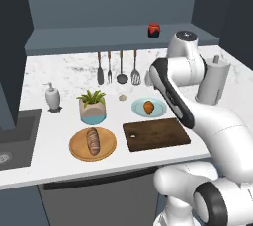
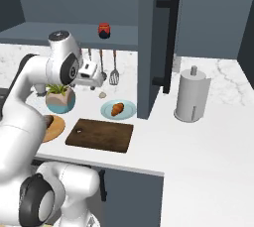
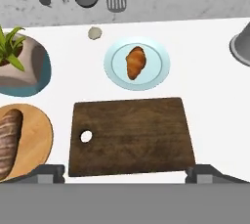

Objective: From the different types of pastries on the counter, select a croissant and place it on the cutting board. Then retrieve a jar of jam from the cabinet and place it alongside the croissant on the cutting board.

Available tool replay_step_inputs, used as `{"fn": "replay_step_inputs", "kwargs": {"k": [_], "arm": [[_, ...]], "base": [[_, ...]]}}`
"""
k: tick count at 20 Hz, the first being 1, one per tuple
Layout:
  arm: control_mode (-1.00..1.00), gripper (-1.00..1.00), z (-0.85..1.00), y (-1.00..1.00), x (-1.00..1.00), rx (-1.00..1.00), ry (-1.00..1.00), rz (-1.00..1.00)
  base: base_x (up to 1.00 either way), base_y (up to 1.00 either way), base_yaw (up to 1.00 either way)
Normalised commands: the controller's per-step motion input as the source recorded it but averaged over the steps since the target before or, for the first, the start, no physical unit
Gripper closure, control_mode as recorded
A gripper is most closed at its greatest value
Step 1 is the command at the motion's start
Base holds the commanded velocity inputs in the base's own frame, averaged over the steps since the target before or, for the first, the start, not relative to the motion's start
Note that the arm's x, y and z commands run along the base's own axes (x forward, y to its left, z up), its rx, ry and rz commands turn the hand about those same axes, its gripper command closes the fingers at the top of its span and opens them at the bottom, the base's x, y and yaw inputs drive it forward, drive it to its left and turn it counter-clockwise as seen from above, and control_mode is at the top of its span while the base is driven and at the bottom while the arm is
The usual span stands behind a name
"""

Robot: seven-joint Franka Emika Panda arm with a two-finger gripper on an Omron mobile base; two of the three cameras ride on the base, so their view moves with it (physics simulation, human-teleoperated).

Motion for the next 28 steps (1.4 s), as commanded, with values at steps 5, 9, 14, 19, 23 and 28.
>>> {"fn": "replay_step_inputs", "kwargs": {"k": [5,9,14,19,23,28], "arm": [[-1.0,-1.0,0.22,-0.05,0.79,0.13,-0.06,-0.04],[-1.0,-1.0,0.87,-0.37,0.49,0.25,0.0,0.0],[-1.0,-1.0,0.33,-0.2,0.2,0.1,0.0,0.0],[-1.0,-1.0,0.19,0.26,0.37,-0.04,-0.16,0.13],[-1.0,-1.0,0.61,0.33,0.22,-0.07,-0.38,0.18],[-1.0,-1.0,0.53,0.1,0.08,-0.11,-0.32,0.13]], "base": [[0.0,0.0,0.0],[0.0,0.0,0.0],[0.0,0.0,0.0],[0.0,0.0,0.0],[0.0,0.0,0.0],[0.0,0.0,0.0]]}}
